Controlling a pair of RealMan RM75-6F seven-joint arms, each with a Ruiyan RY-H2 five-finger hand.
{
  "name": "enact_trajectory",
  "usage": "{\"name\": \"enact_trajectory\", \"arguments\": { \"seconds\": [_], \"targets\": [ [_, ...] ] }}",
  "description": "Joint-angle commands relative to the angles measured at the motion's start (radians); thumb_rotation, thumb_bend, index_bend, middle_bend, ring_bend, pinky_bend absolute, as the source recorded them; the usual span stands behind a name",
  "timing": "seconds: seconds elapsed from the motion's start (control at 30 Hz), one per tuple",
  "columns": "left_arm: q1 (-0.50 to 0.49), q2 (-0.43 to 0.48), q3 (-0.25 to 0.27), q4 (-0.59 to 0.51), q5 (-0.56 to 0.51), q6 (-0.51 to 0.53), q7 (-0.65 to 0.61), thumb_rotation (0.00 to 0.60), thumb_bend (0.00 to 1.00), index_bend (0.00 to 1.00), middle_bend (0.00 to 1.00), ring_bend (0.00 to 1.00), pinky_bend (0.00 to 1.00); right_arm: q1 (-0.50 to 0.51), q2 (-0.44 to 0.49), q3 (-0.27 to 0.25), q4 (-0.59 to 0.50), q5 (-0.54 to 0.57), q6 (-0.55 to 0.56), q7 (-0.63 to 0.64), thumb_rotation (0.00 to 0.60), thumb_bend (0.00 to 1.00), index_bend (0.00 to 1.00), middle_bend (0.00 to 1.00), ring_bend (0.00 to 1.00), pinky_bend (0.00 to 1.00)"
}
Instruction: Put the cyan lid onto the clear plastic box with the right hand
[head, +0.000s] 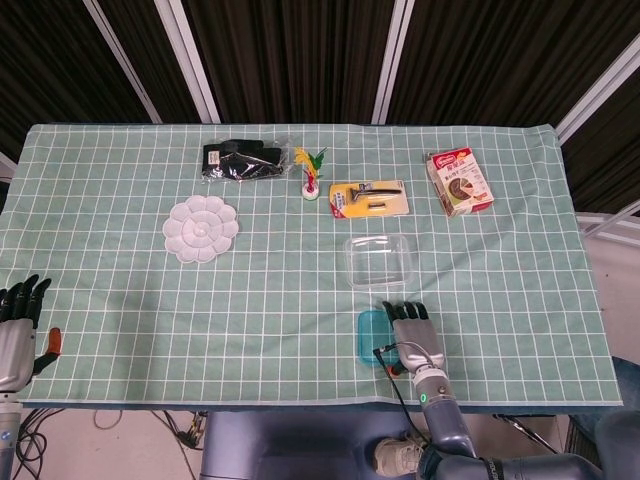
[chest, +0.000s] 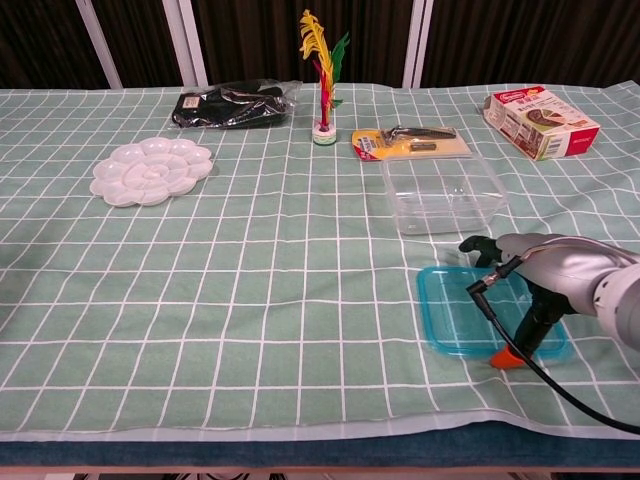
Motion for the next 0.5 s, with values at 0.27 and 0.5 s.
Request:
{"name": "enact_trajectory", "arguments": {
  "seconds": [0.27,0.5],
  "targets": [
    [0.0,0.001,0.0,-0.002,-0.003,-0.002,0.001,0.6,0.53,0.06,0.0,0.0,0.0,-0.012,0.029,-0.003,-0.014,-0.051,-0.017,0.047,0.6,0.38,0.0,0.43,0.12,0.0],
    [-0.001,0.002,0.0,-0.004,-0.005,-0.003,0.004,0.6,0.53,0.06,0.0,0.0,0.0,-0.02,0.044,-0.01,-0.036,-0.09,-0.019,0.073,0.6,0.38,0.0,0.43,0.12,0.0]
  ]
}}
